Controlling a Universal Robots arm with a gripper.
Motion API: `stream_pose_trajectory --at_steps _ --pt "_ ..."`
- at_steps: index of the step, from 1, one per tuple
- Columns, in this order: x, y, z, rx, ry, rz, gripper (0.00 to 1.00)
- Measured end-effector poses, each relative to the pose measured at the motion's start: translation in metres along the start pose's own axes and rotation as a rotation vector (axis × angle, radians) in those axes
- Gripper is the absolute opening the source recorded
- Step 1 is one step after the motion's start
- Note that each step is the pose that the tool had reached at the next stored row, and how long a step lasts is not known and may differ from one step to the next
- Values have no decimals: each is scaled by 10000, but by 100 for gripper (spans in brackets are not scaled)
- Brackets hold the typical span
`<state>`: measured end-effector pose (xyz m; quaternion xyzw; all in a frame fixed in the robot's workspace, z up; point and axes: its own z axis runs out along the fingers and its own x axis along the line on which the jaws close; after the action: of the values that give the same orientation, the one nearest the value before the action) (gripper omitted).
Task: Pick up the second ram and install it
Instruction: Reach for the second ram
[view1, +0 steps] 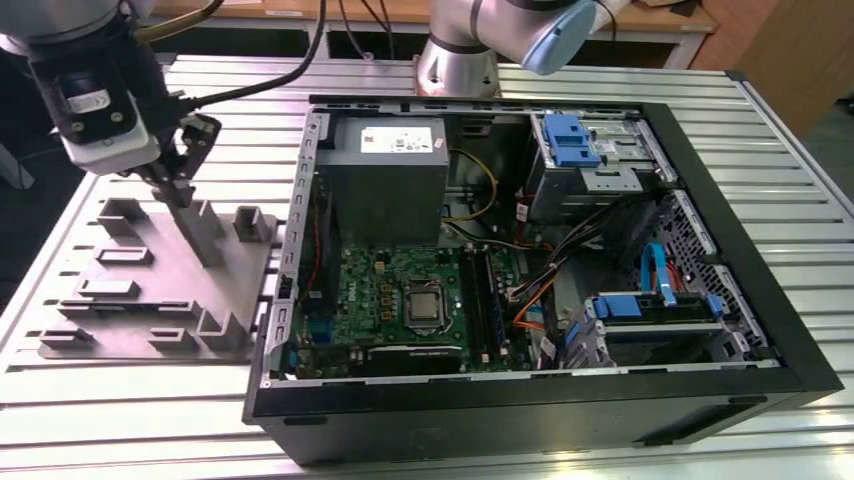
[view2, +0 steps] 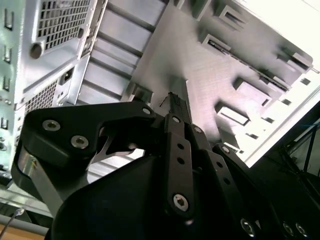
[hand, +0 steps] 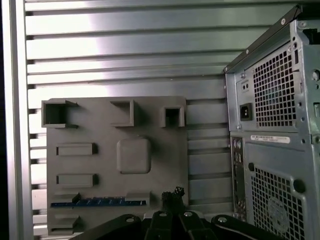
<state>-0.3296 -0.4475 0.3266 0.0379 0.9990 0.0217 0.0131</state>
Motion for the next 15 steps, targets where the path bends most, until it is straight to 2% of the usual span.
stream_pose_trajectory --at_steps 6,11,15 --pt "181 -44 75 0 1 0 10" --pt "377 -76 142 1 2 0 10" --pt "507 -97 193 0 0 0 10"
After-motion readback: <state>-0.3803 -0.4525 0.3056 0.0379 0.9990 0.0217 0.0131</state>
